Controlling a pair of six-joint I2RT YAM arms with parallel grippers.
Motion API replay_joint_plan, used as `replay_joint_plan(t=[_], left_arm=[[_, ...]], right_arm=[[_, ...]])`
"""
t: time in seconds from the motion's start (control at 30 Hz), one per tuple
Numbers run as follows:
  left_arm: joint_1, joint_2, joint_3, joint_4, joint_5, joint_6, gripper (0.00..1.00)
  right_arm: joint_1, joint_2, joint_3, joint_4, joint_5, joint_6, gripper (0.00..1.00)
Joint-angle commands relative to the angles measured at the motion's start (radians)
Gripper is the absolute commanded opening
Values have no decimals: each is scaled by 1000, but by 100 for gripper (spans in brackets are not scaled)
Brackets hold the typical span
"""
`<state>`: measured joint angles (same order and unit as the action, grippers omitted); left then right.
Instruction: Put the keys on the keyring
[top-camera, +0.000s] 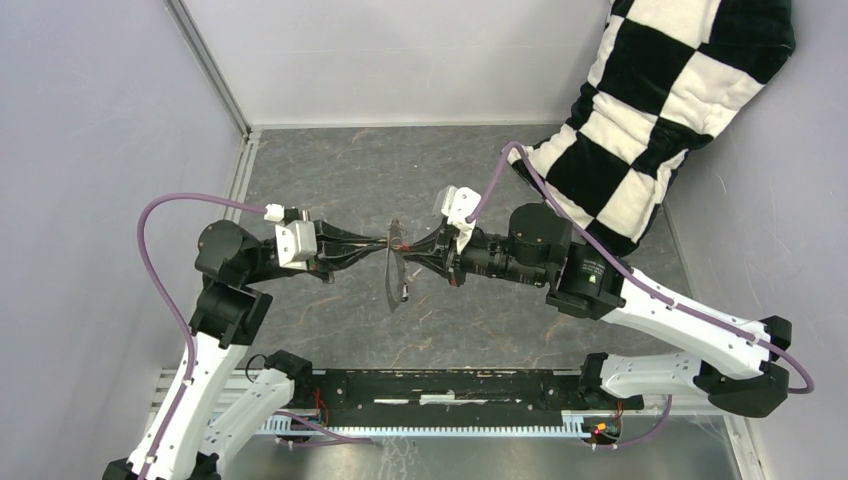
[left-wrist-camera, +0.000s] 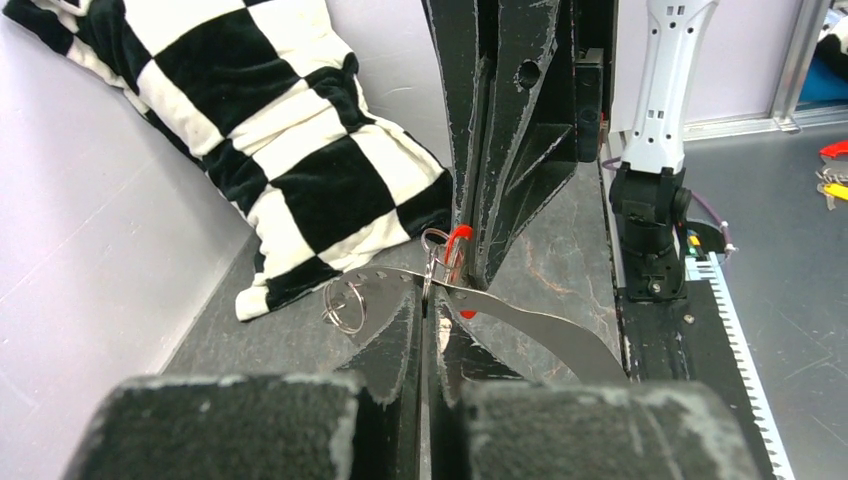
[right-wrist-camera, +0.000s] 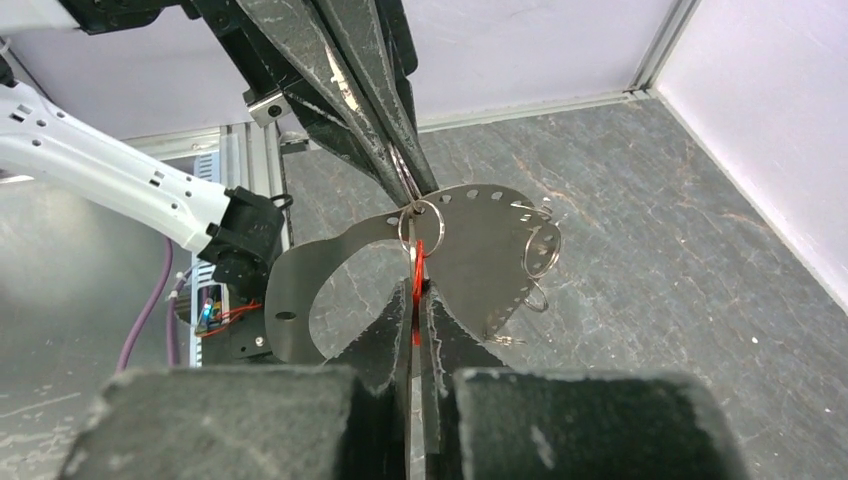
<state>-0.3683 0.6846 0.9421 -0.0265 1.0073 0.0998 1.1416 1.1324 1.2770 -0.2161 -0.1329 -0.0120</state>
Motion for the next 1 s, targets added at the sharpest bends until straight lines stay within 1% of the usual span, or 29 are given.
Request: replay_joint_plan(t=[0.0,0.1,0.2,0.3,0.4,0.43,0.5,0.57,0.63,0.7,0.77,0.9,0.97], left_arm=[[-2,-7,14,31,13,47,2],[-1,-8,14,32,18,47,2],[-1,-8,15,31,22,47,2],[-2,-10,18,31,31,52,2],[-1,-11,17,31,43,61,2],[-2,-12,17,7,46,65,2],[-1,-13,19,-9,55,78,2],[-1,-11,25,-28,77,94,2],[-1,-9,29,-37,92,98,2],[-1,-7,35,-54,109,108,2],[-1,0,46,-81,131,122,2],[-1,3,65,-122,157,151,2],[-2,0,68,-134,166,159,2]], right_arm=[[1,-13,23,-82,-29,4,1],[1,-4,41,-111,-45,-2,1],[2,17,76,-154,-63,-15,3],[1,32,115,-197,-67,-34,10],[1,36,157,-225,-76,-62,24],[2,38,182,-241,-73,-74,29],[1,46,227,-263,-53,-101,43],[1,46,255,-257,-42,-126,54],[0,46,261,-225,-32,-150,60],[0,49,257,-175,-57,-170,62],[0,67,255,-139,-98,-190,62],[-3,122,291,-143,-183,-215,55],[-5,137,303,-153,-214,-220,50]])
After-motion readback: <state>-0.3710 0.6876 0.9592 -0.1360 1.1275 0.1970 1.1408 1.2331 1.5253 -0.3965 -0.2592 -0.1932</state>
